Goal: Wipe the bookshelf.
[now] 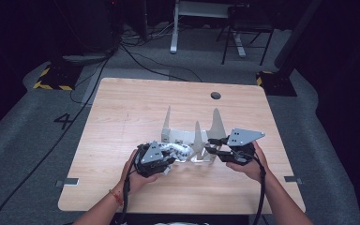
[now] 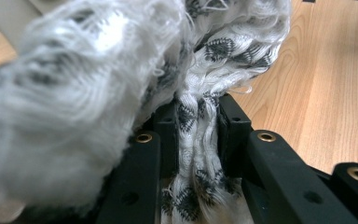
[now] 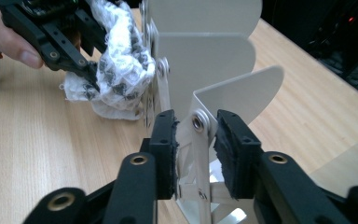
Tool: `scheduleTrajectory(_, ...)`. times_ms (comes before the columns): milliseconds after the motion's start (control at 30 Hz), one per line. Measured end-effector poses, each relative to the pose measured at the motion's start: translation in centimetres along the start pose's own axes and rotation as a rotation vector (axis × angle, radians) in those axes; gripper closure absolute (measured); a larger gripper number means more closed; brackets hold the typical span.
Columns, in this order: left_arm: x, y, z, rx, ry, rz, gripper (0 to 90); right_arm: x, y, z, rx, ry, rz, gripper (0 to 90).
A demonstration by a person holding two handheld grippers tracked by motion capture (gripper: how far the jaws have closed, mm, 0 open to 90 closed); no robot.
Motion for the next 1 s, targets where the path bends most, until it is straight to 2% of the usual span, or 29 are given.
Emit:
scheduleTrajectory(100, 0.0, -0.2, 0.3, 0.008, 0.007, 0.003, 73.8, -0.6, 0.3, 1.5, 0.024, 0.042, -0.01, 64.1)
scheduleTrajectory(233, -0.2, -0.5, 0.8, 0.007, 0.021, 0.007, 73.8, -0.7, 1.1, 3.3, 0.095, 0.064, -0.012, 61.4)
scheduleTrajectory(333, -0.3, -0.7, 1.2, -0.003, 0.03, 0.007, 73.9, -0.3, 2.1, 4.5, 0.15, 0.094, -0.047, 59.0)
scheduleTrajectory(400, -0.2, -0.8, 1.2, -0.006, 0.027, 0.004, 73.9, 0.1, 2.9, 5.0, 0.185, 0.111, -0.09, 57.2)
scheduleTrajectory(467, -0.1, -0.8, 1.1, -0.009, 0.021, -0.001, 73.9, 0.7, 3.7, 4.7, 0.201, 0.107, -0.14, 55.5)
scheduleTrajectory(567, 0.0, -0.6, 0.6, 0.002, 0.007, -0.003, 73.9, 1.1, 4.3, 4.0, 0.207, 0.101, -0.165, 55.1)
scheduleTrajectory(700, 0.3, -0.1, -0.4, 0.016, -0.027, -0.024, 73.8, 1.1, 4.5, 3.2, 0.187, 0.098, -0.166, 55.4)
scheduleTrajectory(800, 0.4, 0.3, -1.3, 0.031, -0.046, -0.031, 73.8, 0.8, 4.7, 2.6, 0.204, 0.066, -0.161, 58.8)
scheduleTrajectory(867, 0.4, 0.7, -1.8, 0.042, -0.05, -0.033, 73.7, 0.7, 4.8, 2.1, 0.215, 0.05, -0.163, 61.8)
scheduleTrajectory(1000, 0.1, 1.4, -2.4, 0.057, -0.045, -0.05, 73.7, 0.6, 4.7, 1.3, 0.196, 0.034, -0.168, 62.3)
Point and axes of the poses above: each handheld gripper's, and its own axes: z roughly backward along the jaws, x roughly out of its underside, y roughly to its right, the point moved 2 cm from there along -z, roughly forward along the jaws, and after that the axes turned 3 degrees about z, right-handed, at the moved point
